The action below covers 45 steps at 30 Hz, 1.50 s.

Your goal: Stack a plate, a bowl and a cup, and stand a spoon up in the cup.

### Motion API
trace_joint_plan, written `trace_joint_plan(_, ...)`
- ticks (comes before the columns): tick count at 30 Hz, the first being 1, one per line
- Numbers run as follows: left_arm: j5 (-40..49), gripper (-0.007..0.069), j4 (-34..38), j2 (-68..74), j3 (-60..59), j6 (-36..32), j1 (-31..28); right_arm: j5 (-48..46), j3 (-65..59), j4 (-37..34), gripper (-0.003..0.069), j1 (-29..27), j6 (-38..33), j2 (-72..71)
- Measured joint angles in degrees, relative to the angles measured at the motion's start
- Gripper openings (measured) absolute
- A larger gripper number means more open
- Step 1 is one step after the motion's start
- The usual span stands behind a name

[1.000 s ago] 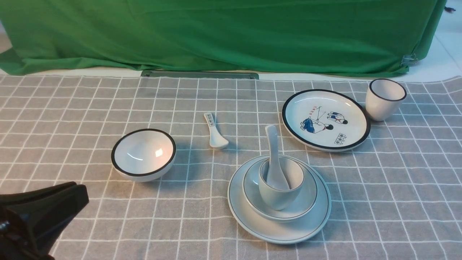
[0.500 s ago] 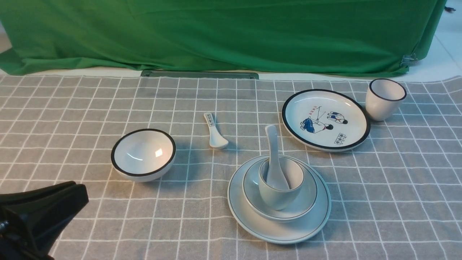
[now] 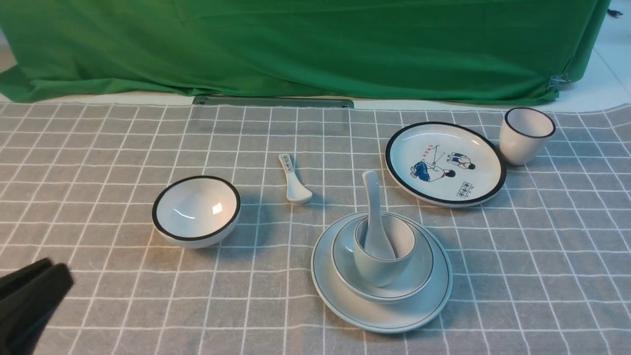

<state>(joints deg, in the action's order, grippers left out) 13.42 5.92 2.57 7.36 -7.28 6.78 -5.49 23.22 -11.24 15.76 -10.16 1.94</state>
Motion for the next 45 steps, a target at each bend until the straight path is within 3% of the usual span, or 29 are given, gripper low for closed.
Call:
trace_joint_plan(8, -0.13, 0.0088, 0.21, -2.47, -7.39, -0.33, -9.73, 0.0, 0.0, 0.0, 0.0159, 0.0, 0.0, -0.02)
trace_joint_plan(17, -0.23, 0.0097, -0.01, -2.47, -7.68, -0.46, -6.2, 0.0, 0.0, 0.0, 0.018, 0.0, 0.0, -0.02)
trace_joint_plan(45, -0.29, 0.0117, -1.97, -2.47, -7.74, -0.66, -6.21, 0.0, 0.0, 0.78, 0.0234, 0.0, -0.24, -0.02)
